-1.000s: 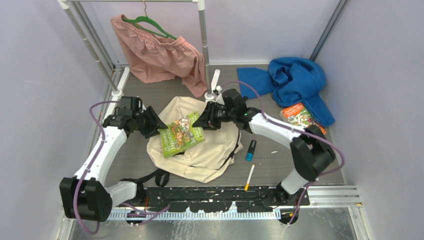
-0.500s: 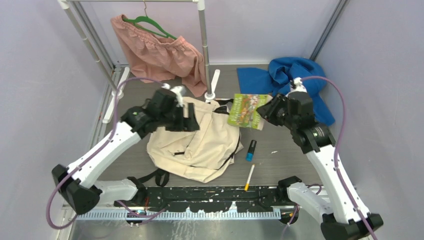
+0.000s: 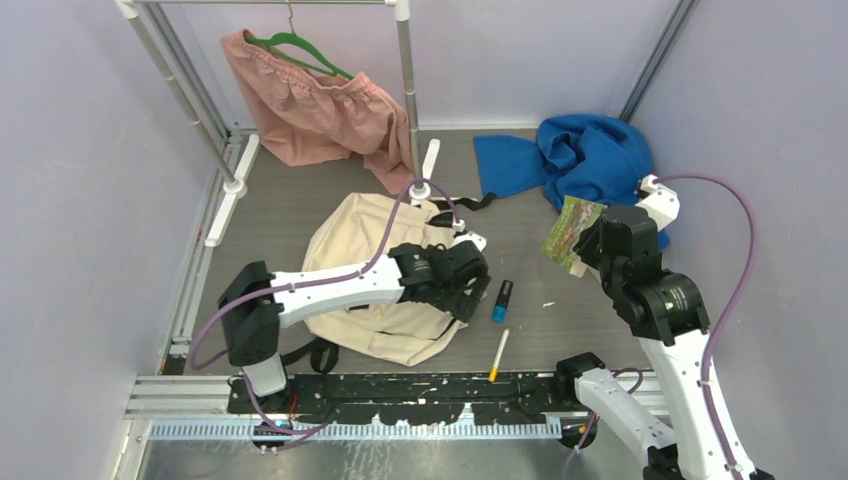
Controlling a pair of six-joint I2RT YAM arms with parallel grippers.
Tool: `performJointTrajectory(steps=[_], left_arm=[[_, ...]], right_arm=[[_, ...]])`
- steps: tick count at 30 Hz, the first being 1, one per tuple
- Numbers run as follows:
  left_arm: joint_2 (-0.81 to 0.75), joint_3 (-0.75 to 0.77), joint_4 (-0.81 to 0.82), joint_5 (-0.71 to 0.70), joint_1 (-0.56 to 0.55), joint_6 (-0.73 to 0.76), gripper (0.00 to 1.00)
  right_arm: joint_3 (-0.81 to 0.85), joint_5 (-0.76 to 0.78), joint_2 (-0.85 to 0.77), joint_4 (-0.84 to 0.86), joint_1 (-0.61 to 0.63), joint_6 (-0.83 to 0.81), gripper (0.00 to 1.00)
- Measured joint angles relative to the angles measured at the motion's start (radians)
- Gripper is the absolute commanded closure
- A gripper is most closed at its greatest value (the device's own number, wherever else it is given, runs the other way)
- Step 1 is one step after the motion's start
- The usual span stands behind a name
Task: Pack the student bag
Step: Pick up the book from the center of the board, then place the book in the student bag.
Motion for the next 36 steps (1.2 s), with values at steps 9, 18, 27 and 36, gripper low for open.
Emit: performJointTrajectory(steps=[9,18,27,36], left_arm=[[0.133,0.081,-0.005,-0.046,0.007,0.010,0.66],[0.029,0.090,-0.080,-0.049,0.093,0.008,1.00],[-0.428,0.008,-0.064,0.177,0.462,0.012,1.00],[-0.412,0.007,-0.064,0.357,0.521,0.014,1.00]], right_arm=[[0.029,0.032,-0.046,-0.026,0.000,-0.014,0.99],[0.016,-0.131,-0.052,-0.004,-0.001,-0.012,0.99],[-0.182,-0.534,-0.065,0.263,-0.001,0.185,0.99],[-0.394,-0.706,-0.028,0.528,0.063,0.409,0.99]])
